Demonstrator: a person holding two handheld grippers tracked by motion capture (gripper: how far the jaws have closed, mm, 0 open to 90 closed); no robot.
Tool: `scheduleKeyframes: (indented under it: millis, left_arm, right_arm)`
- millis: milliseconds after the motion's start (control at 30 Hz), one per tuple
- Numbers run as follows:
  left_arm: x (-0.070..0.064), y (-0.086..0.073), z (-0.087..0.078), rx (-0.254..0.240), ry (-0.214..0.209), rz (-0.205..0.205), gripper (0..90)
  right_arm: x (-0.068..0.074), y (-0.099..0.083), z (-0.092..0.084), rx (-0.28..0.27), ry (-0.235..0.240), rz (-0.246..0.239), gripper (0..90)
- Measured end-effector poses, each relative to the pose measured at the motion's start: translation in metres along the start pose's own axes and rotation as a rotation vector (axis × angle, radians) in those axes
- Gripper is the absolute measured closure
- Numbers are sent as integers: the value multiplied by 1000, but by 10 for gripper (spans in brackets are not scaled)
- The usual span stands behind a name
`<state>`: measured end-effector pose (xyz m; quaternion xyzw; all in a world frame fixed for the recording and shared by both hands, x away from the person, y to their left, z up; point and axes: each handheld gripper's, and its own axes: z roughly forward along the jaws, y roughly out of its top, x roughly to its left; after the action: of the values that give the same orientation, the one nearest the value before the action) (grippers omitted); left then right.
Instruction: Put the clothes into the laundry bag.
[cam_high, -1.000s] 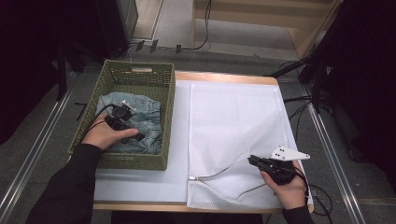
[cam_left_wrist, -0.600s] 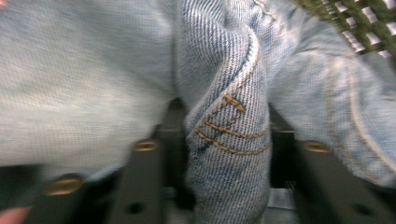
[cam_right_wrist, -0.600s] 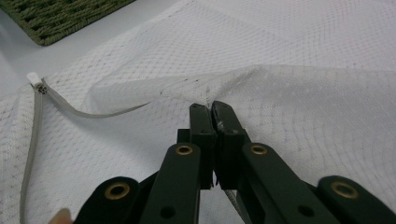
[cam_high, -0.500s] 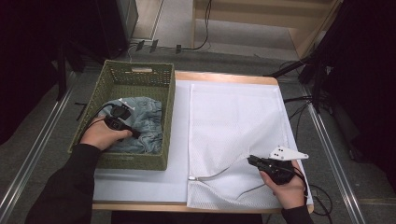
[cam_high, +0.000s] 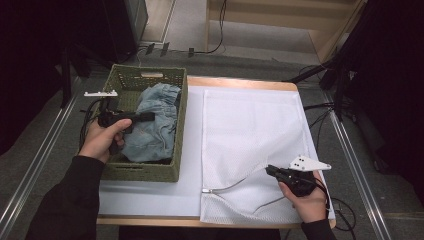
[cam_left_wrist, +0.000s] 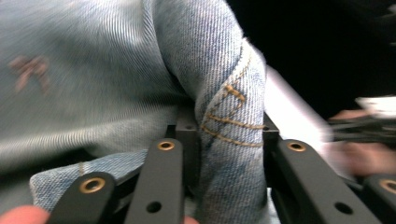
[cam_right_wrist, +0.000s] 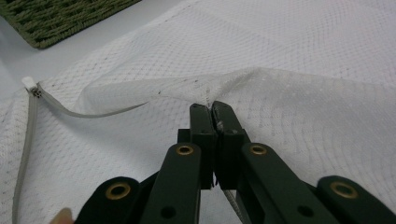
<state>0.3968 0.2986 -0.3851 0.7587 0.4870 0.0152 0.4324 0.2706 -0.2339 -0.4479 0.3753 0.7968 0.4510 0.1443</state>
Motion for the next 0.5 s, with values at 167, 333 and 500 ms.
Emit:
scheduleKeyframes:
  millis: [167,333,500]
  left_arm:
    - [1,-1,8,105,39,-53,421]
    - [2,-1,10,163,185,-51,0]
    - [3,-2,21,276,230,-24,0]
  right_arm:
    - [0,-1,1,5,-2,0,888]
    - [-1,-2,-1,4,-1,0,888]
    - [-2,-3,-1,9,0,4,888]
